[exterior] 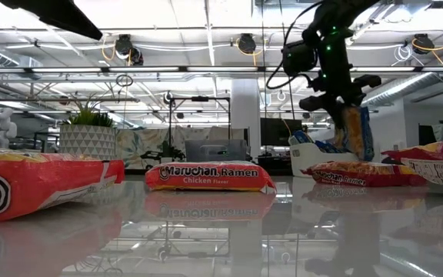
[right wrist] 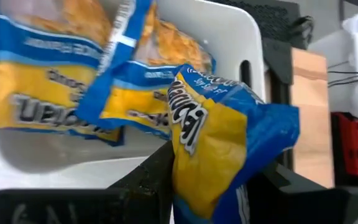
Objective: Sort Maruchan noodles
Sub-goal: Put the blue noodle pack into the white bin
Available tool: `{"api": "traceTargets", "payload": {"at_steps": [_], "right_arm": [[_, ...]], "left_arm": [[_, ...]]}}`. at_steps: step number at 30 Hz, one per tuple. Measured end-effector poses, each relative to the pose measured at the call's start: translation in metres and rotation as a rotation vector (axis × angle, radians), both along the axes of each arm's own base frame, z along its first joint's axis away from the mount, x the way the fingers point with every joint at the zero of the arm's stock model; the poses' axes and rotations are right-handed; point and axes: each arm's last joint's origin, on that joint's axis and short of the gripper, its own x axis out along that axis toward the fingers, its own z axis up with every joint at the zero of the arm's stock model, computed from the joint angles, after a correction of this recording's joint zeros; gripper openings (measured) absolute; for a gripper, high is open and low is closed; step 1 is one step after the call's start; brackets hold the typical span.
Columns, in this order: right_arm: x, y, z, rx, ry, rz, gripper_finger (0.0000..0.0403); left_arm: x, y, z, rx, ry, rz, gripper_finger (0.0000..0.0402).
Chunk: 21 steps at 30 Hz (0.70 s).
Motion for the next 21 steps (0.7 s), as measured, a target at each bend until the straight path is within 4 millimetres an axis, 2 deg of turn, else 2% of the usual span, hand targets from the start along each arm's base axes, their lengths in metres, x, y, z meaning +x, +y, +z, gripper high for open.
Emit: {"api": "traceTargets", "payload": {"at_steps": [7, 13, 21], "right_arm": [[0.001, -0.007, 0.009, -0.077, -0.071, 0.029, 0.0121], [-0.005, -0.019, 0.017, -0.139, -0.12, 0.025, 0.0121], [-0.017, -0.033, 0.018, -0.143, -0.109, -0.007, 0.0121]], "left_arm": [[0.001, 0.0, 0.001, 0.012, -0.002, -0.012, 0.0305], [0.003, 0.002, 0.001, 0.032, 0.008, -0.012, 0.0305], [0.006, 0.007, 0.001, 0.065, 0.026, -0.012, 0.0305]]}}
